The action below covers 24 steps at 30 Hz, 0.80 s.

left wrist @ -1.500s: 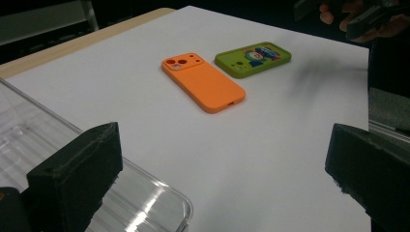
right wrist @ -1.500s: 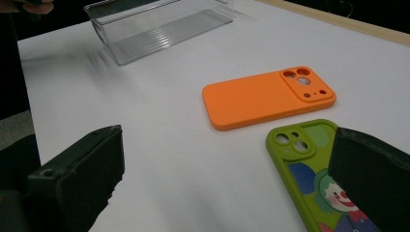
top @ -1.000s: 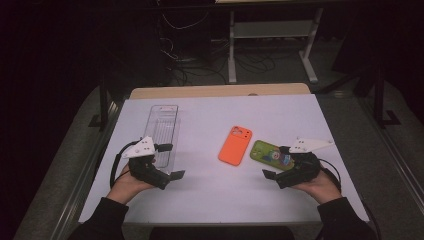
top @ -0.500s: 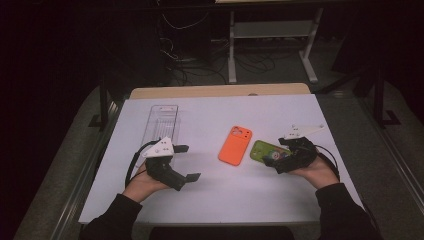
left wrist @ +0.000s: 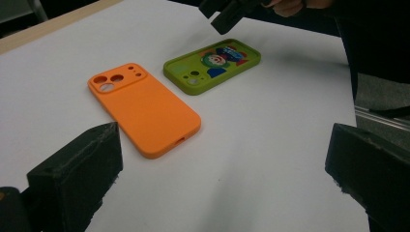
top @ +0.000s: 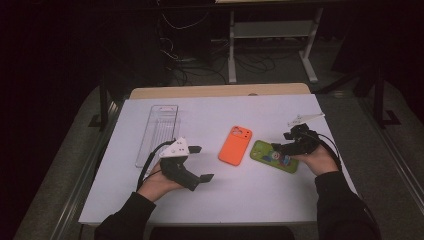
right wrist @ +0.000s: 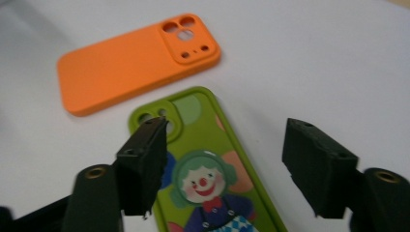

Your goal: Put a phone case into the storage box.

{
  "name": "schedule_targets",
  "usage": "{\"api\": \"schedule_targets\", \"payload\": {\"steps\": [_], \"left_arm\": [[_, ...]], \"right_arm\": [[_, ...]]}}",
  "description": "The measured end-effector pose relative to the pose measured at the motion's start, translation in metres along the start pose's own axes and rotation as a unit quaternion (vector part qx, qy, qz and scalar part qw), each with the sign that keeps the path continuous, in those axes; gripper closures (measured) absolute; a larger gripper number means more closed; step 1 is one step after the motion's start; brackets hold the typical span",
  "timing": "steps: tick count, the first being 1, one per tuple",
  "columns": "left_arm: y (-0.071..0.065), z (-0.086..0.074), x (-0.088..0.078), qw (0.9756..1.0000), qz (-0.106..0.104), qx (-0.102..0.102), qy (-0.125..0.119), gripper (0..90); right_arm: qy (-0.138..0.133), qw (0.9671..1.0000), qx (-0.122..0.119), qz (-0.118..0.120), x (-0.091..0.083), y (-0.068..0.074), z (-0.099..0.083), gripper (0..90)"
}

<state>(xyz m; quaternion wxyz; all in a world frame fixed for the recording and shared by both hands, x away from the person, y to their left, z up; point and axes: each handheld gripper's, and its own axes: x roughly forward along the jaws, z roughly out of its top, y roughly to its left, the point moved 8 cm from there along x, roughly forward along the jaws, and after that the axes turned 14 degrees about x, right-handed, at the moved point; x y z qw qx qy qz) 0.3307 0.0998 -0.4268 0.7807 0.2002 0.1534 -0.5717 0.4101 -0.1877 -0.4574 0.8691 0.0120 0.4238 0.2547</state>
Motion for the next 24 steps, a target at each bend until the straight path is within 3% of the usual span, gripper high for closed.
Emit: {"api": "schedule_targets", "payload": {"steps": [9,16,24], "left_arm": [[0.002,-0.006,0.003,1.0,-0.002,0.003,0.009,0.0],[0.005,-0.008,0.003,0.9999,-0.005,0.006,0.011,0.0],[0.003,-0.009,0.004,0.9999,-0.008,0.0,0.01,0.0]], "right_arm": [[0.025,0.9985,0.007,-0.048,0.01,-0.027,-0.007,66.3],[0.046,0.9977,0.009,-0.048,0.011,-0.039,-0.015,87.2],[0.057,0.9964,-0.006,-0.063,0.018,-0.053,-0.021,88.4]]}}
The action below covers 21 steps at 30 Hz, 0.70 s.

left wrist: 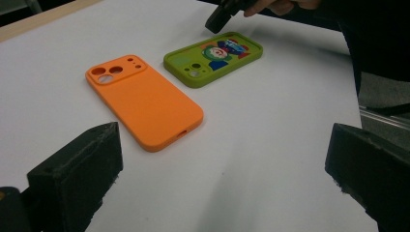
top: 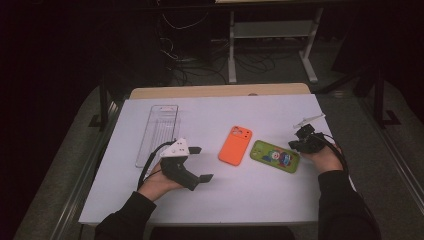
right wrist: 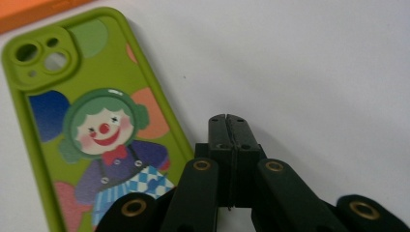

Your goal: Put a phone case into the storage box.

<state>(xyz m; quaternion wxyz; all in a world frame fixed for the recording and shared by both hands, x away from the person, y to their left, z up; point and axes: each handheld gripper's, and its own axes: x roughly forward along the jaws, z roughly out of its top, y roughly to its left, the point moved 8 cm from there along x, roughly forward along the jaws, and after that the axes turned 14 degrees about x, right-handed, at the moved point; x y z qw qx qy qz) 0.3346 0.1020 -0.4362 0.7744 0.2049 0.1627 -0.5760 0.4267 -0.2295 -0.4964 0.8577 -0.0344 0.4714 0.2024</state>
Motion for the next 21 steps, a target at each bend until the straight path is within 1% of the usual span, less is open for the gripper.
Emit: {"api": "schedule_targets", "payload": {"steps": [4,6,7,8,9,10,11,13,15,18,20,21], "left_arm": [[0.001,0.0,0.0,1.0,0.001,0.0,0.0,0.0],[0.001,0.0,0.0,1.0,0.001,-0.001,0.0,0.0],[0.0,0.0,0.0,1.0,0.001,-0.003,-0.003,0.0],[0.0,0.0,0.0,1.0,0.001,-0.003,-0.003,0.0],[0.001,-0.001,0.0,1.0,0.0,0.0,0.001,0.0],[0.001,-0.001,0.0,1.0,0.001,-0.001,0.001,0.0],[0.0,0.0,0.0,1.0,0.001,-0.001,0.0,0.0],[0.0,0.0,0.0,1.0,0.0,-0.005,-0.004,0.0],[0.0,0.0,0.0,1.0,0.0,-0.005,-0.002,0.0],[-0.001,0.001,0.0,1.0,0.0,-0.006,-0.004,0.0],[-0.001,0.001,0.0,1.0,-0.001,-0.005,-0.005,0.0],[-0.001,0.001,0.0,1.0,-0.001,-0.005,-0.004,0.0]], "right_arm": [[0.015,0.9999,0.0,0.004,0.002,0.001,-0.005,88.4],[0.018,0.9998,-0.009,0.008,0.002,0.001,-0.006,88.4],[0.023,0.9997,-0.006,0.009,0.001,0.002,-0.008,88.5],[0.023,0.9996,-0.011,0.011,0.001,0.002,-0.008,88.5],[0.026,0.9995,-0.011,0.01,0.001,0.002,-0.01,88.5],[0.026,0.9994,-0.017,0.012,0.0,0.002,-0.011,88.5],[0.03,0.9993,-0.013,0.015,-0.002,0.003,-0.013,88.5],[0.035,0.999,-0.022,0.015,-0.005,0.004,-0.017,88.5],[0.039,0.9988,-0.021,0.02,-0.008,0.007,-0.022,88.5],[0.04,0.9984,-0.032,0.024,-0.01,0.011,-0.027,88.5],[0.044,0.9979,-0.035,0.031,-0.012,0.015,-0.03,88.5],[0.047,0.9976,-0.041,0.031,-0.012,0.017,-0.031,88.5]]}}
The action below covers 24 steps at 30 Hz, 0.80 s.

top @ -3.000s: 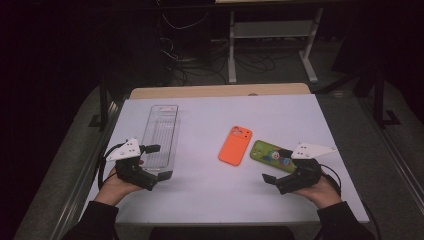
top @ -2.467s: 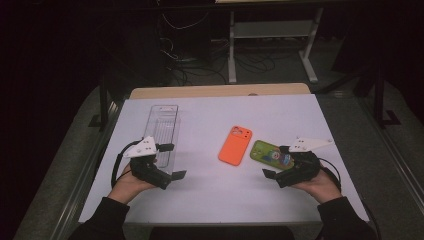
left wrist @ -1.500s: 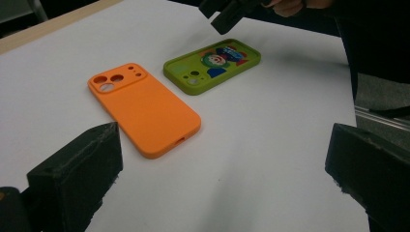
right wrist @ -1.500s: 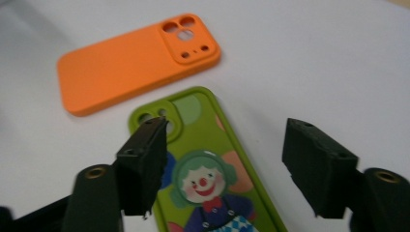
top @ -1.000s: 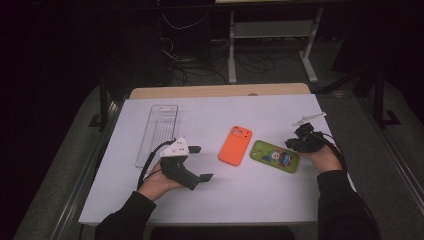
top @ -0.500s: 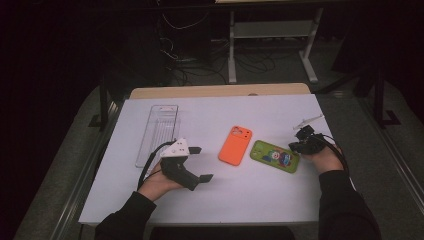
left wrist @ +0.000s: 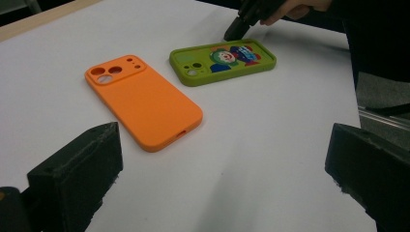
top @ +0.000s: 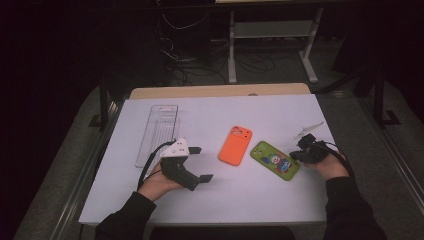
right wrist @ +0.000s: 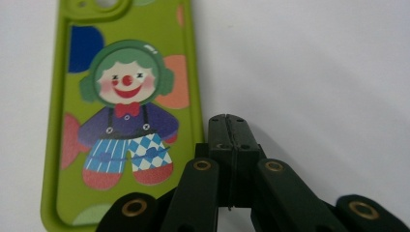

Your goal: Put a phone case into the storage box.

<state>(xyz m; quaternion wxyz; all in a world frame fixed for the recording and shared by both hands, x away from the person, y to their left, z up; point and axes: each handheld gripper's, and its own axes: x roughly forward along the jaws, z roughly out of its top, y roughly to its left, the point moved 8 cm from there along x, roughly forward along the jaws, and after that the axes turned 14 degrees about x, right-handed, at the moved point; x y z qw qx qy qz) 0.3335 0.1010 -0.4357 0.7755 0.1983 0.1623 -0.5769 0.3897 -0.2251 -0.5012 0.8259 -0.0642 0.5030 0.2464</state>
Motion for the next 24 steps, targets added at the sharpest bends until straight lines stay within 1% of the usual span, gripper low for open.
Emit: {"api": "schedule_targets", "payload": {"steps": [5,6,7,9,10,11,12,13,14,15,16,17,18,19,20,21,22,24], "left_arm": [[0.0,0.0,0.0,1.0,0.0,-0.001,0.0,0.0],[0.0,0.0,0.0,1.0,0.0,-0.002,-0.001,0.0],[0.0,0.001,0.0,1.0,0.0,-0.002,-0.002,0.0],[-0.001,0.001,0.0,1.0,0.0,-0.003,-0.004,0.0],[-0.001,0.001,0.0,1.0,-0.001,-0.001,-0.002,0.0],[-0.001,0.001,0.0,1.0,0.001,-0.002,-0.005,0.0],[-0.001,0.001,0.0,1.0,0.0,-0.003,-0.006,0.0],[-0.001,0.001,0.0,1.0,0.0,-0.003,-0.006,0.0],[-0.001,0.001,-0.001,1.0,0.0,-0.003,-0.005,0.0],[-0.001,0.001,-0.001,1.0,-0.001,-0.004,-0.003,0.0],[0.0,0.0,-0.001,1.0,-0.001,-0.002,-0.002,0.0],[0.0,0.0,0.0,1.0,-0.001,-0.003,-0.003,0.0],[-0.001,0.001,0.0,1.0,-0.002,-0.003,-0.004,0.0],[-0.001,0.001,0.0,1.0,-0.001,-0.003,-0.005,0.0],[-0.002,0.001,0.0,1.0,-0.001,-0.003,-0.005,0.0],[-0.002,0.001,0.0,1.0,-0.002,-0.002,-0.006,0.0],[-0.002,0.001,-0.001,1.0,-0.002,-0.001,-0.003,0.0],[-0.002,0.001,-0.001,1.0,-0.003,-0.001,-0.005,0.0]], "right_arm": [[0.01,0.9997,-0.02,0.004,-0.001,0.013,-0.004,88.6],[0.011,0.9998,-0.018,0.006,-0.001,0.015,-0.005,88.5],[0.011,0.9997,-0.021,0.007,-0.001,0.017,-0.005,88.5],[0.009,0.9997,-0.021,0.004,-0.001,0.017,-0.005,88.4],[0.003,0.9999,-0.013,0.001,-0.002,0.017,-0.005,88.2],[-0.008,0.9999,-0.009,-0.003,-0.005,0.016,-0.003,85.3],[-0.017,0.9998,-0.004,-0.005,-0.008,0.017,-0.001,79.9],[-0.031,0.9995,0.001,-0.006,-0.012,0.019,0.001,75.3],[-0.044,0.999,0.004,-0.004,-0.015,0.022,0.004,72.9],[-0.057,0.9983,-0.001,0.001,-0.018,0.024,0.006,66.9],[-0.069,0.9975,0.016,0.01,-0.023,0.032,0.007,59.6],[-0.08,0.9965,0.02,0.015,-0.026,0.036,0.009,54.0],[-0.095,0.9948,0.023,0.029,-0.029,0.043,0.011,49.8],[-0.105,0.9929,0.031,0.046,-0.031,0.05,0.011,46.5],[-0.119,0.9903,0.034,0.064,-0.033,0.057,0.012,43.8],[-0.131,0.9881,0.03,0.076,-0.034,0.062,0.013,40.5],[-0.142,0.9862,0.027,0.081,-0.035,0.068,0.014,36.8],[-0.162,0.9838,0.014,0.076,-0.036,0.076,0.014,29.2]]}}
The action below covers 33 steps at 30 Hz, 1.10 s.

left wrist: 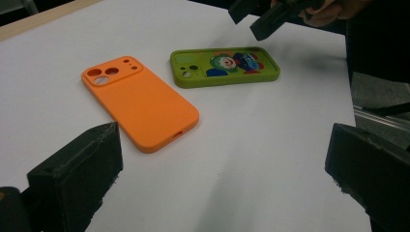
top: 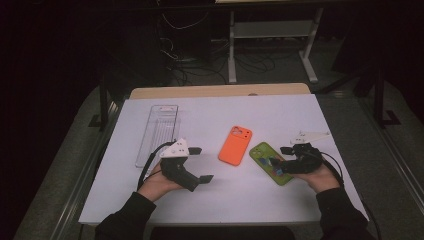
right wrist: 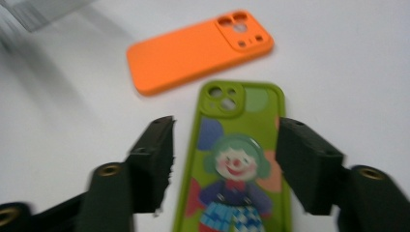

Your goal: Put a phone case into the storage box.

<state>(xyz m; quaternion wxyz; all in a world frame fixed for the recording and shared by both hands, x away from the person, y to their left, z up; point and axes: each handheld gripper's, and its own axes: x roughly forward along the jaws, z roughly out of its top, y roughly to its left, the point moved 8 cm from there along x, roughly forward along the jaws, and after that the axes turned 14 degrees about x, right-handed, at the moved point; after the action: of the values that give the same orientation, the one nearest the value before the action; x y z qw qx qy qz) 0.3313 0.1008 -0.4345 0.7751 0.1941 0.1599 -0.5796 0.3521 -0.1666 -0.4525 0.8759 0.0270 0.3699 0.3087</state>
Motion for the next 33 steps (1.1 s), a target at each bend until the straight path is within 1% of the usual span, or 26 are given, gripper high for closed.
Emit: {"api": "schedule_targets", "payload": {"steps": [1,2,4,6,8,10,11,12,15,16,19,22,23,25,27,28,29,30,31,33], "left_arm": [[0.0,0.0,0.0,1.0,0.0,-0.001,-0.001,0.0],[0.0,0.0,0.0,1.0,0.0,-0.001,-0.001,0.0],[0.0,0.0,0.0,1.0,-0.001,0.001,0.0,0.0],[0.0,-0.001,-0.001,1.0,-0.003,0.003,0.002,0.0],[-0.001,-0.001,-0.001,1.0,-0.004,-0.005,0.0,0.0],[0.0,-0.001,-0.002,1.0,-0.003,-0.004,-0.001,0.0],[0.0,-0.002,-0.002,1.0,-0.002,0.0,0.0,0.0],[0.001,-0.002,-0.002,1.0,-0.002,0.002,-0.001,0.0],[0.001,-0.003,-0.002,1.0,-0.002,-0.008,-0.005,0.0],[0.001,-0.003,-0.002,0.9999,-0.002,-0.009,-0.006,0.0],[0.001,-0.003,-0.003,0.9999,-0.003,-0.011,-0.005,0.0],[0.001,-0.003,-0.003,0.9999,-0.002,-0.01,-0.006,0.0],[0.001,-0.004,-0.003,1.0,-0.003,-0.007,-0.006,0.0],[0.0,-0.004,-0.003,1.0,-0.003,-0.005,-0.006,0.0],[-0.001,-0.005,-0.004,0.9999,-0.006,-0.009,-0.008,0.0],[0.0,-0.005,-0.005,0.9999,-0.007,-0.006,-0.007,0.0],[0.0,-0.005,-0.006,0.9999,-0.007,-0.004,-0.007,0.0],[0.0,-0.004,-0.006,0.9999,-0.008,-0.009,-0.012,0.0],[-0.001,-0.004,-0.007,0.9998,-0.009,-0.009,-0.014,0.0],[-0.002,-0.003,-0.006,0.9998,-0.011,-0.008,-0.014,0.0]], "right_arm": [[-0.004,1.0,-0.001,0.002,0.0,0.004,0.0,26.1],[-0.006,0.9999,-0.004,0.009,0.001,0.007,-0.001,23.3],[-0.014,0.9996,0.003,0.024,0.001,0.013,-0.002,18.2],[-0.018,0.9992,0.004,0.035,0.002,0.017,-0.005,12.9],[-0.02,0.9991,-0.002,0.037,0.002,0.021,-0.008,9.4],[-0.017,0.999,0.0,0.042,0.003,0.025,-0.011,2.8],[-0.015,0.9988,0.002,0.048,0.003,0.027,-0.012,0.6],[-0.015,0.9986,0.0,0.051,0.003,0.028,-0.014,0.0],[-0.015,0.9986,-0.001,0.051,0.002,0.033,-0.018,0.0],[-0.018,0.9985,-0.005,0.051,0.002,0.034,-0.018,0.0],[-0.008,0.9987,-0.004,0.051,0.002,0.036,-0.02,0.0],[-0.01,0.9989,-0.01,0.046,0.002,0.034,-0.02,0.0],[-0.011,0.9989,-0.011,0.045,0.001,0.034,-0.02,0.0],[-0.013,0.999,-0.009,0.042,0.001,0.032,-0.018,0.5],[-0.012,0.9991,-0.008,0.04,0.001,0.031,-0.017,1.5],[-0.011,0.9992,-0.006,0.038,0.001,0.031,-0.017,1.7],[-0.008,0.9993,-0.005,0.036,0.002,0.03,-0.016,1.5],[-0.003,0.9995,-0.002,0.032,0.003,0.03,-0.016,1.3],[0.002,0.9996,0.0,0.028,0.004,0.028,-0.017,1.2],[0.013,0.9997,0.004,0.021,0.005,0.027,-0.017,0.8]]}}
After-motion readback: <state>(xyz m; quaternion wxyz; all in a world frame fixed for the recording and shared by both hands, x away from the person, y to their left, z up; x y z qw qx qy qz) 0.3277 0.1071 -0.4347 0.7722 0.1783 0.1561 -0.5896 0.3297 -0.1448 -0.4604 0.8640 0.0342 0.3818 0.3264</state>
